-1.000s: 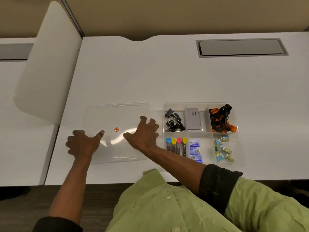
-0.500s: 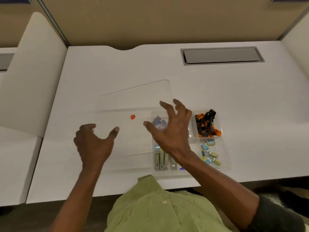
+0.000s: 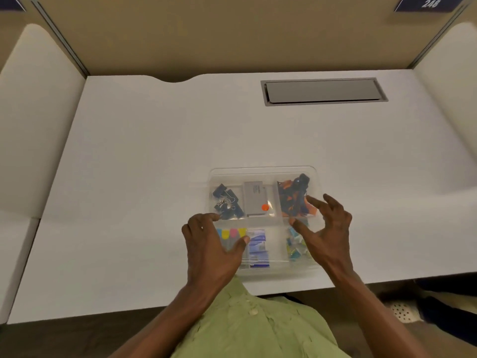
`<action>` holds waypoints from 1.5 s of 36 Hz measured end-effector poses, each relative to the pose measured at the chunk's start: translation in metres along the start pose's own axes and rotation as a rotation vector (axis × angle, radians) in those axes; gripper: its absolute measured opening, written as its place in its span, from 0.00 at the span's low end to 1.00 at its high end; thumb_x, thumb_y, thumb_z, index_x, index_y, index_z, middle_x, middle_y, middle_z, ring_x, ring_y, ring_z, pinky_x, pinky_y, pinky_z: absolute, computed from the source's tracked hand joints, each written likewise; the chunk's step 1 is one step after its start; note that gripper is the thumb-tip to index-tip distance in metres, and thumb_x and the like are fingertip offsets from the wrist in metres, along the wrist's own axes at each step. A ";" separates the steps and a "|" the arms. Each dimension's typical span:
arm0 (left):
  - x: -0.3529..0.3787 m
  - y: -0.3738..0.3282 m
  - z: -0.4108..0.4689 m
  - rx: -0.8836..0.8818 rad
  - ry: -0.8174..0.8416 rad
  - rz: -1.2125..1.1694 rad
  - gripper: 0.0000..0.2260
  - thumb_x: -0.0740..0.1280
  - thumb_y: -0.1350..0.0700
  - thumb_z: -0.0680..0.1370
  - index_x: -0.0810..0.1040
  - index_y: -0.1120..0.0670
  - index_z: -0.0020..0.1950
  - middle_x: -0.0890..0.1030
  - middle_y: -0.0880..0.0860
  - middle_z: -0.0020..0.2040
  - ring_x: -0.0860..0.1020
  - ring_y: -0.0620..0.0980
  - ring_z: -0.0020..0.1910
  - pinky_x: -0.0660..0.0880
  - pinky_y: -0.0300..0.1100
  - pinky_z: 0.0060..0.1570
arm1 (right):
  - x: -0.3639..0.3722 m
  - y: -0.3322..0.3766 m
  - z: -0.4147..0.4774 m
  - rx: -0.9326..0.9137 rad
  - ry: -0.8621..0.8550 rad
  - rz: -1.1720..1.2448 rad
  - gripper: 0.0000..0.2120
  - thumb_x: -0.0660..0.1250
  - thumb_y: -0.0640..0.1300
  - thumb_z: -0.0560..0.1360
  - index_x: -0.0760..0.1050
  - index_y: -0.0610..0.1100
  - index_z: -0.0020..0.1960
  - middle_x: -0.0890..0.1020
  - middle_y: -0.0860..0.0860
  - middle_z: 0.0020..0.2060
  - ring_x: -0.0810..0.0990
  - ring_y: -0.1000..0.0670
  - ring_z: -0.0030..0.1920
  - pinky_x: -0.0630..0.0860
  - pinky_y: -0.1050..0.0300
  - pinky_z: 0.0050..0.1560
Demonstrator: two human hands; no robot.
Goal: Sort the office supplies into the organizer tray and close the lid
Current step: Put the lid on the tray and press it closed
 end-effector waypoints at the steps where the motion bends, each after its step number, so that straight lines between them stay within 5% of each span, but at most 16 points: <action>1: 0.002 0.001 -0.003 0.001 -0.006 0.015 0.33 0.83 0.43 0.69 0.74 0.56 0.67 0.73 0.54 0.63 0.69 0.54 0.64 0.72 0.46 0.60 | 0.002 -0.003 -0.002 -0.003 0.008 0.001 0.34 0.80 0.55 0.69 0.74 0.54 0.72 0.66 0.50 0.76 0.60 0.47 0.76 0.70 0.52 0.62; 5: 0.008 0.003 -0.011 -0.013 -0.042 0.083 0.33 0.83 0.46 0.70 0.74 0.59 0.66 0.74 0.58 0.62 0.71 0.59 0.63 0.76 0.55 0.59 | 0.012 -0.012 -0.011 -0.009 0.029 -0.032 0.35 0.80 0.54 0.69 0.73 0.54 0.73 0.65 0.48 0.77 0.59 0.46 0.76 0.73 0.48 0.63; 10: 0.017 0.010 -0.017 -0.111 -0.029 0.123 0.33 0.83 0.47 0.70 0.74 0.60 0.67 0.74 0.58 0.65 0.70 0.60 0.66 0.73 0.52 0.61 | 0.027 -0.014 -0.017 -0.061 0.062 -0.227 0.34 0.78 0.59 0.69 0.73 0.51 0.72 0.64 0.44 0.78 0.62 0.41 0.75 0.71 0.38 0.68; 20: 0.035 0.014 -0.020 -0.181 -0.003 0.138 0.35 0.81 0.44 0.72 0.71 0.58 0.71 0.73 0.56 0.67 0.73 0.56 0.67 0.75 0.51 0.64 | 0.030 -0.031 -0.007 -0.100 0.094 -0.322 0.34 0.75 0.54 0.73 0.69 0.45 0.74 0.61 0.40 0.78 0.62 0.39 0.75 0.69 0.39 0.70; 26: 0.042 0.020 -0.014 -0.180 0.043 0.208 0.39 0.79 0.39 0.72 0.69 0.56 0.73 0.73 0.55 0.68 0.75 0.56 0.67 0.78 0.52 0.63 | 0.029 -0.051 -0.002 -0.113 0.130 -0.261 0.35 0.72 0.54 0.77 0.64 0.45 0.78 0.63 0.42 0.76 0.66 0.40 0.74 0.78 0.41 0.66; 33: 0.050 0.029 -0.009 -0.139 0.037 0.122 0.44 0.77 0.34 0.71 0.63 0.56 0.76 0.73 0.55 0.70 0.76 0.56 0.68 0.79 0.53 0.63 | 0.033 -0.056 -0.006 -0.145 0.158 -0.295 0.38 0.66 0.60 0.79 0.56 0.46 0.82 0.52 0.43 0.83 0.58 0.40 0.81 0.70 0.39 0.74; 41: 0.060 0.029 0.008 -0.071 0.030 0.129 0.56 0.51 0.17 0.71 0.50 0.55 0.86 0.49 0.55 0.88 0.55 0.55 0.86 0.66 0.57 0.80 | 0.038 -0.056 -0.003 -0.285 0.158 -0.313 0.44 0.58 0.68 0.79 0.45 0.47 0.84 0.40 0.49 0.84 0.47 0.46 0.84 0.60 0.49 0.76; 46: 0.067 0.037 0.012 0.043 0.018 0.209 0.53 0.51 0.20 0.76 0.45 0.56 0.87 0.38 0.51 0.87 0.46 0.52 0.87 0.61 0.53 0.80 | 0.041 -0.059 -0.002 -0.311 0.161 -0.346 0.45 0.54 0.70 0.79 0.43 0.46 0.84 0.41 0.47 0.84 0.45 0.47 0.84 0.61 0.47 0.77; 54: 0.076 0.036 0.019 0.188 0.019 0.402 0.47 0.52 0.26 0.81 0.44 0.58 0.87 0.40 0.56 0.88 0.42 0.55 0.87 0.58 0.60 0.83 | 0.045 -0.064 0.005 -0.321 0.167 -0.372 0.45 0.55 0.70 0.79 0.42 0.46 0.84 0.42 0.47 0.84 0.45 0.46 0.84 0.62 0.45 0.78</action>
Point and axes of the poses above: each hand's wrist, its own z-axis towards the middle knuckle, its own x-axis out of the palm, y = z × x, the point moved 6 cm from there along z, towards the middle knuckle
